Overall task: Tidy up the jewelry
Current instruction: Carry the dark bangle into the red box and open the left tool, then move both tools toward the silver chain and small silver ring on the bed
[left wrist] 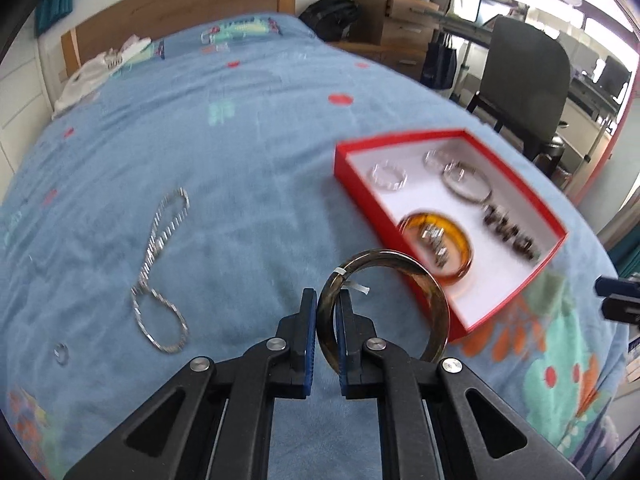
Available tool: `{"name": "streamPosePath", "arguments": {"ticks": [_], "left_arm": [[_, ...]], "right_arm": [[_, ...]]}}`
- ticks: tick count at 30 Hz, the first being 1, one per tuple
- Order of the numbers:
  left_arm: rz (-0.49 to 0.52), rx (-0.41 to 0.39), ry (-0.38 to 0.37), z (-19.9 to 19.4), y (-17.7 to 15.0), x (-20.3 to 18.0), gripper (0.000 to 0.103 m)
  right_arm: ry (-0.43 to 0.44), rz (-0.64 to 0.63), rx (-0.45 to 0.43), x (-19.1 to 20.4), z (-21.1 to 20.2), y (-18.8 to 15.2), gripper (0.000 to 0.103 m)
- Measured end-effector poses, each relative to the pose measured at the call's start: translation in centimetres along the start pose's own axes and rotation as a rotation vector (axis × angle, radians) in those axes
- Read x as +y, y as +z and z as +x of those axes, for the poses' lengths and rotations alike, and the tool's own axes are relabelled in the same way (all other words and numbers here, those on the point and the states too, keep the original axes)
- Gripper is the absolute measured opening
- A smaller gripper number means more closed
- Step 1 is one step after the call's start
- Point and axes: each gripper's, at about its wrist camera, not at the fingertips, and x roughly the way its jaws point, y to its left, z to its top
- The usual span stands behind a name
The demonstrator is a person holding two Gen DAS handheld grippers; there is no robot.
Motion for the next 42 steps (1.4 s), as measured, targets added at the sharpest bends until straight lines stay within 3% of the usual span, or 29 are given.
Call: {"name": "streamPosePath", "arguments": {"ticks": [5, 10, 19, 28, 31, 33, 35, 42], "left_arm": [[0.023, -0.036, -0.024, -1.3, 3.1, -1.2, 0.009], [0.040, -0.013, -0.070, 1.0, 5.6, -4.4, 0.009], [0.096, 0.082, -0.066, 7.2, 5.8, -9.8, 0.009], [0.132, 0.134, 0.001, 9.6, 5.0, -10.2, 0.013], [0.133, 0.135, 0.002, 9.4, 4.9, -10.1, 0.028], [0.137, 0.119, 0.004, 8.9, 5.0, -10.1, 0.046], [0.137, 0.093, -0.010, 8.0, 5.1, -10.1, 0.052], [0.104, 0.025, -0.043, 3.1, 5.3, -9.1, 0.057]], "right_arm": [[0.010, 0.006, -0.025, -0.1, -0.8, 0.0, 0.038], [0.010, 0.016, -0.046, -0.6, -1.5, -0.1, 0.038], [-0.008, 0.059, -0.064, -3.1, -2.6, -0.4, 0.038], [-0.026, 0.102, -0.059, -5.3, -2.5, -1.1, 0.038], [-0.026, 0.114, -0.061, -5.5, -2.6, -1.3, 0.038], [-0.029, 0.115, -0.063, -5.5, -2.7, -1.3, 0.038], [-0.032, 0.111, -0.065, -5.2, -2.9, -1.3, 0.038], [-0.036, 0.079, -0.077, -3.3, -4.0, -0.8, 0.038]]}}
